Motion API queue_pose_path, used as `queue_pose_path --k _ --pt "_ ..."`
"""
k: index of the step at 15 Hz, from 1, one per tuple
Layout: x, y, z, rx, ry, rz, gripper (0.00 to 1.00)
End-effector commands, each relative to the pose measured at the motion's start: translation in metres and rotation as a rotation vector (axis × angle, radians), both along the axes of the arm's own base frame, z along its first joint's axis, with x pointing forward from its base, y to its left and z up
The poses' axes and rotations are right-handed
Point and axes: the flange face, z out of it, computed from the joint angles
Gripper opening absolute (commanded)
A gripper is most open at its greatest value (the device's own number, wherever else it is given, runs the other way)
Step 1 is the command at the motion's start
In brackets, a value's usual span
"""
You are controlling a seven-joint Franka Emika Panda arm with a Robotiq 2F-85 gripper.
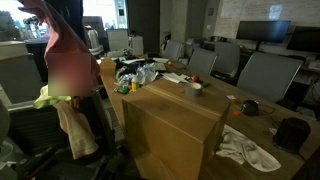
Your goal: Put the peach shirt, the green towel and the pink shirt on the backrest of the chair
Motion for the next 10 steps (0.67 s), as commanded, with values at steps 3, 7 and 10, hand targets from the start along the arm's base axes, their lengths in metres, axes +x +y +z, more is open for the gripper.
queue_pose_path --k 3,7,10 --pt "0.005 0.016 0.011 -0.001 0.071 0.070 0.03" --pt "0.006 0.041 0.003 -0.018 0.096 0.136 0.03" --pt "0.002 0.067 -0.007 -0.045 0.116 0.186 0.03"
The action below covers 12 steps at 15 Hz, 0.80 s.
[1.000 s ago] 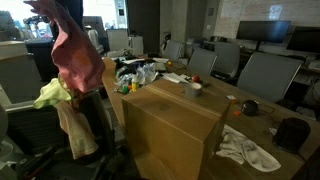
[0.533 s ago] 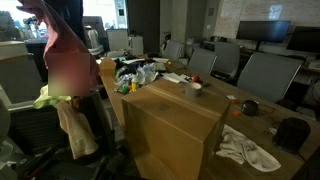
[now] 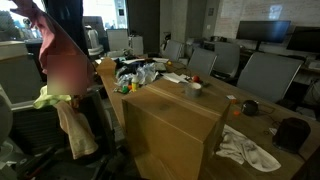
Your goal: Put the peach shirt, the green towel and the pink shirt on the backrest of the chair
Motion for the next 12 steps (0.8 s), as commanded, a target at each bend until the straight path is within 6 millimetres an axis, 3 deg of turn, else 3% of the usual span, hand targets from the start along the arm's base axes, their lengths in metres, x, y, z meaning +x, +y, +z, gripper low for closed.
queue_pose_path --k 1,6,12 --pt "-0.003 0.034 -0.002 -0.023 0.038 0.066 0.03" --pt "-0.012 0.067 -0.013 -0.061 0.057 0.136 0.03" --pt "-0.020 0.084 -0.012 -0.072 0.076 0.175 0.03"
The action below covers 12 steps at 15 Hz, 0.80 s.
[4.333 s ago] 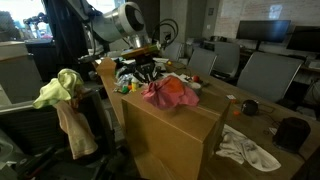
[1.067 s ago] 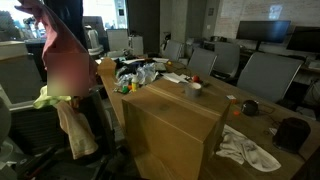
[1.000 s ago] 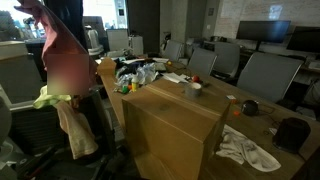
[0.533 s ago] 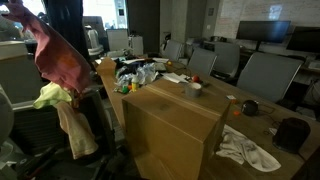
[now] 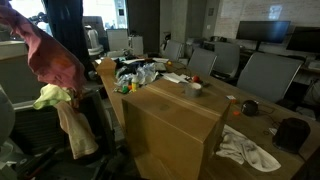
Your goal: Put the peach shirt, the green towel and the pink shirt on the backrest of the chair
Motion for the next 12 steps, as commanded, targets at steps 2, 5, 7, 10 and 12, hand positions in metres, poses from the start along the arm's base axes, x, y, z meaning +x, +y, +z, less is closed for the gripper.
queue_pose_path --k 2,5,7,10,12 --pt "-0.010 0.018 0.014 -0.005 0.029 0.044 0.03" --pt "-0.023 0.032 0.014 -0.014 0.033 0.079 0.03" --pt "-0.032 0.044 0.012 -0.028 0.032 0.104 0.03" --pt "-0.040 0.057 0.008 -0.043 0.037 0.138 0.03" --pt "-0.040 0.062 0.006 -0.047 0.056 0.147 0.03"
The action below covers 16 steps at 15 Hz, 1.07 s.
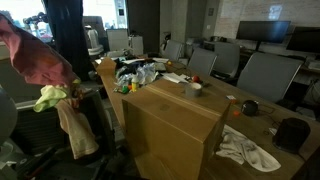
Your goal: Put the peach shirt, the green towel and the pink shirt on the backrest of the chair
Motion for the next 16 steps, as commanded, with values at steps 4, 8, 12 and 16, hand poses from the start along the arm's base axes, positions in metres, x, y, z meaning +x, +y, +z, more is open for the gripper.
queue_pose_path --k 4,8,12,16 --pt "0.020 0.007 0.008 -0.015 0.165 -0.023 0.03" --pt "0.035 0.001 0.014 0.002 0.278 -0.022 0.03" --pt "0.045 0.001 0.021 0.027 0.335 -0.016 0.03" --pt "0.051 0.005 0.031 0.097 0.362 0.015 0.03"
